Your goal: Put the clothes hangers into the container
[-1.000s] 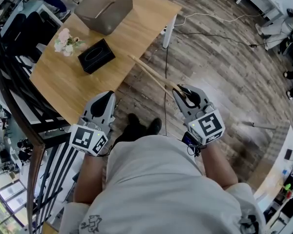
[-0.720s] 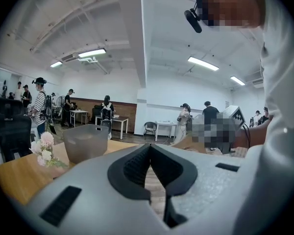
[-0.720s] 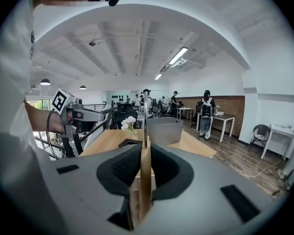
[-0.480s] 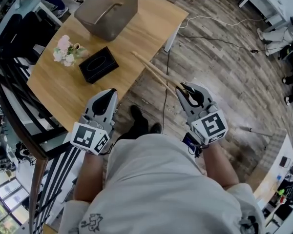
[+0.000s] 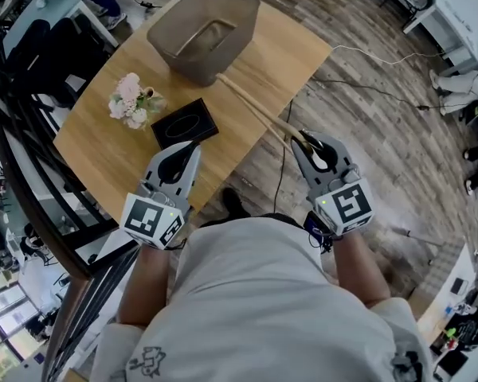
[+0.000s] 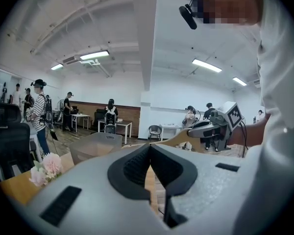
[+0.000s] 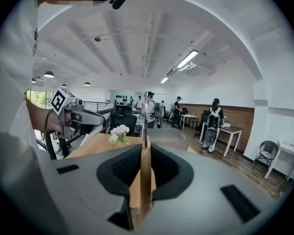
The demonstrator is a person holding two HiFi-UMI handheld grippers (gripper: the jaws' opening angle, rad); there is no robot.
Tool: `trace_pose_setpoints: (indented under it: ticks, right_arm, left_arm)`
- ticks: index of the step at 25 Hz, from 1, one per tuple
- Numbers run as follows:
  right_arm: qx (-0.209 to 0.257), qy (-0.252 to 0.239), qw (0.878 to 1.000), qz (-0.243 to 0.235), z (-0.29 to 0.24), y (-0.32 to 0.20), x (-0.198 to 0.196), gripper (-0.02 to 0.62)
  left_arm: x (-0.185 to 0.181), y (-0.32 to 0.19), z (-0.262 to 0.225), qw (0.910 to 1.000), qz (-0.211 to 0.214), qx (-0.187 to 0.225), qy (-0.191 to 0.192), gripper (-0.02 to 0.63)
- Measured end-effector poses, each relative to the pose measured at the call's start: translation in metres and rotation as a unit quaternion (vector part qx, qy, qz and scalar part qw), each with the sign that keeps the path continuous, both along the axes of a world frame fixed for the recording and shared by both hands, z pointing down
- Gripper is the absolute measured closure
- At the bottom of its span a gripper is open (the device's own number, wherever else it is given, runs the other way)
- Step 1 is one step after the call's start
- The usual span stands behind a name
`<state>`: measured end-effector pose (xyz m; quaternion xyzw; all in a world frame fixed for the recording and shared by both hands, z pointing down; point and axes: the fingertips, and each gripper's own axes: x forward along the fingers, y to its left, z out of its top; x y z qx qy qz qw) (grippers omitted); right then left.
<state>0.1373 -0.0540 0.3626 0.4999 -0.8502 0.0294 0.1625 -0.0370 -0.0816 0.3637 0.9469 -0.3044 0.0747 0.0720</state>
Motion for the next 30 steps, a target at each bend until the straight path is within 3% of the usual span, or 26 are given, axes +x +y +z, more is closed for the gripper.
trace_pose_setpoints:
  ticks: [12, 30]
  right_arm:
    - [0.012, 0.024, 0.999, -0.030, -0.014, -0.069, -0.032, 0.535]
    - [0.002, 0.100, 0.987, -0.125, 0.001, -0.219, -0.043, 0.535]
  left_arm:
    - [-0.048, -0.039, -0.005, 0.9988, -0.049, 0.004, 0.008, 0.600]
    - [-0.061, -0.125, 0.007, 0.9892, -0.144, -0.018, 0.017, 0.600]
